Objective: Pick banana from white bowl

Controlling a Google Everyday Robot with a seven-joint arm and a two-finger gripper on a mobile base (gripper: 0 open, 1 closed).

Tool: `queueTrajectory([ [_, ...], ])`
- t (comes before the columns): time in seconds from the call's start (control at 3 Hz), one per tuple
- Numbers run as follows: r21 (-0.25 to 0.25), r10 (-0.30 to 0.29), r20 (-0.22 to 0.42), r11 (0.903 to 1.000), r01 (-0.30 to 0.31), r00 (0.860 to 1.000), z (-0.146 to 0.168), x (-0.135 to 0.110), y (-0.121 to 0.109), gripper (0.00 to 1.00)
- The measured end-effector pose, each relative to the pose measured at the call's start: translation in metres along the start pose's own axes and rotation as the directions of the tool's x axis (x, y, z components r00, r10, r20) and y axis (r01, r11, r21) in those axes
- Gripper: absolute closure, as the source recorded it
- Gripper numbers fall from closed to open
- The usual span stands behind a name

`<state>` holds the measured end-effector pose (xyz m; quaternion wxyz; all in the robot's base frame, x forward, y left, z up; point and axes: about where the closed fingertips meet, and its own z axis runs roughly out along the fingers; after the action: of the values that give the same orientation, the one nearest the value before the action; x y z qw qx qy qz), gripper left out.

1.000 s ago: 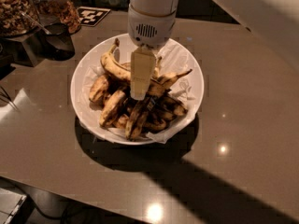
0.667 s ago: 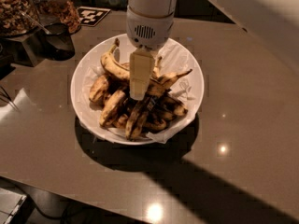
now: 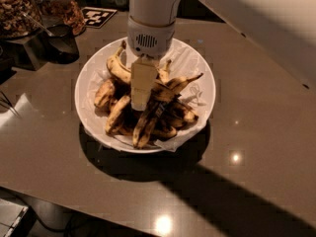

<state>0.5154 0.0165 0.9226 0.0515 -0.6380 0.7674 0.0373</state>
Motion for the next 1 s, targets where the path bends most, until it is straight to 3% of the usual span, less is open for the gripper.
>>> queueTrajectory([
  [0.33,-0.015,0.011,0.019,0.9998,-0.010,1.000,0.0056,0.0021,0.0000,0.36],
  [1.0,-0.014,0.011,0.022,0.9999,-0.010,1.000,0.0056,0.0015,-0.0002,0.82],
])
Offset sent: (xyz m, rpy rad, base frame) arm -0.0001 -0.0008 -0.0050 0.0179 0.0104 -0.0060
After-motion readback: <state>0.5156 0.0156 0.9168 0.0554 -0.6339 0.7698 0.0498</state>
